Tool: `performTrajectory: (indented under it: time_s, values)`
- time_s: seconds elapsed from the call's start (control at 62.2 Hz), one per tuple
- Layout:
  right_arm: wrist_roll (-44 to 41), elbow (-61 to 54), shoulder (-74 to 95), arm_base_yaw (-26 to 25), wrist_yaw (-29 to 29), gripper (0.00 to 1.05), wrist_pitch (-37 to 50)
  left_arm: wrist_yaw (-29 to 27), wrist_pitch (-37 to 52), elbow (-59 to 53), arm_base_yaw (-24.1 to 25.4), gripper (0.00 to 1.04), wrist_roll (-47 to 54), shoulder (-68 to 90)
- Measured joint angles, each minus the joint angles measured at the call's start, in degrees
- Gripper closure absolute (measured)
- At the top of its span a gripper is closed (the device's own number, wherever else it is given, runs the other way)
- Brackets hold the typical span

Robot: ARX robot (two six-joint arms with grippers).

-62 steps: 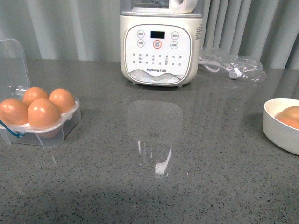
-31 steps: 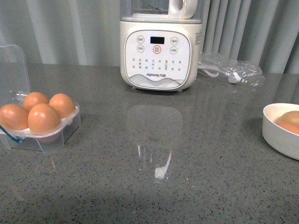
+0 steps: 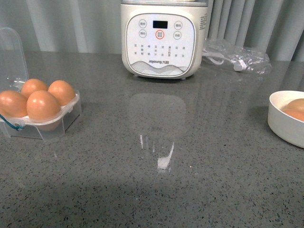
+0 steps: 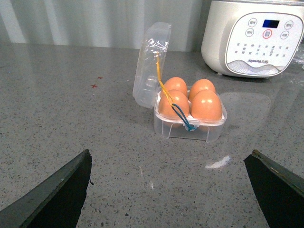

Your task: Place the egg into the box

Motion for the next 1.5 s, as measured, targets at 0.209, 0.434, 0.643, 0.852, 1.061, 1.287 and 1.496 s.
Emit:
performTrajectory:
  time_s: [0.209,0.434,0.643,0.852,1.061,1.287,1.496]
  values:
    - [-0.02,0.0,-0.02,0.0,0.0,0.98,0.0,0.0,0.0,0.0,0.0,0.07,0.0,-0.02]
    - [0.0,0.0,-0.02,0.0,0.0,0.61,0.0,0.0,0.0,0.0,0.0,0.07,0.0,-0.02]
    - [0.0,0.0,-0.02,0.0,0.0,0.27,0.0,0.0,0.0,0.0,0.0,0.07,0.0,-0.02]
    - [0.04,0.0,-0.02,0.0,0.0,0.07,0.0,0.0,0.0,0.0,0.0,0.07,0.0,-0.02]
    - [0.04,0.0,-0.02,0.0,0.0,0.07,0.0,0.0,0.0,0.0,0.0,0.07,0.0,-0.02]
    - [0.04,0.0,-0.04,0.02,0.0,0.07,0.0,-18.93,-23.04,9.16,-5.68,0.07,-4.55,14.58]
    - [0.04,0.0,-0.04,0.0,0.13,0.07,0.0,-17.92,-23.78,13.07,-4.5,0.07,-6.12,20.02]
